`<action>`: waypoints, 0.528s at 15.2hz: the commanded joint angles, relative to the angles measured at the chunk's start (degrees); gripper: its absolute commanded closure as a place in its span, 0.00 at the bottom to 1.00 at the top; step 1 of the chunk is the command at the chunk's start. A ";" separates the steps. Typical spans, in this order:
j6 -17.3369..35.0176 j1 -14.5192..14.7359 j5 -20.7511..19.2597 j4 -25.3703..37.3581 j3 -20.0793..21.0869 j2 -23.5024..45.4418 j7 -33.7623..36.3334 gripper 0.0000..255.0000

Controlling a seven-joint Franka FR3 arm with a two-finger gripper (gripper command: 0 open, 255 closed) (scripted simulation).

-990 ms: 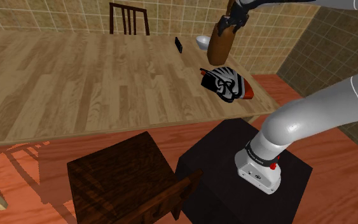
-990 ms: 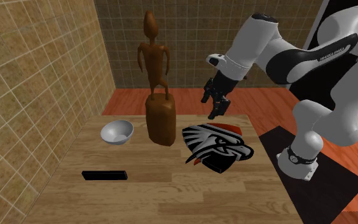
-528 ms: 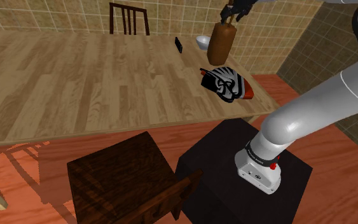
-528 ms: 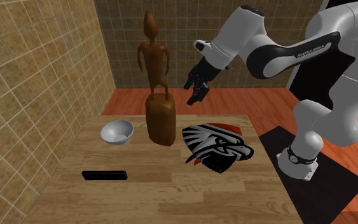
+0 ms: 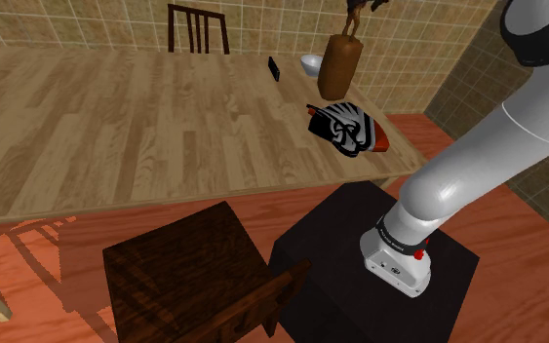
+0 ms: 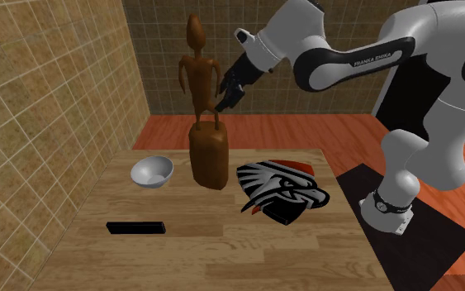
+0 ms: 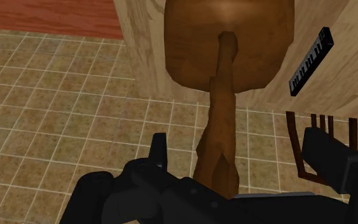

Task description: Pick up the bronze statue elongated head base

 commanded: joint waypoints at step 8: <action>6.91 -0.60 -0.70 -4.00 -0.60 1.34 0.99 0.00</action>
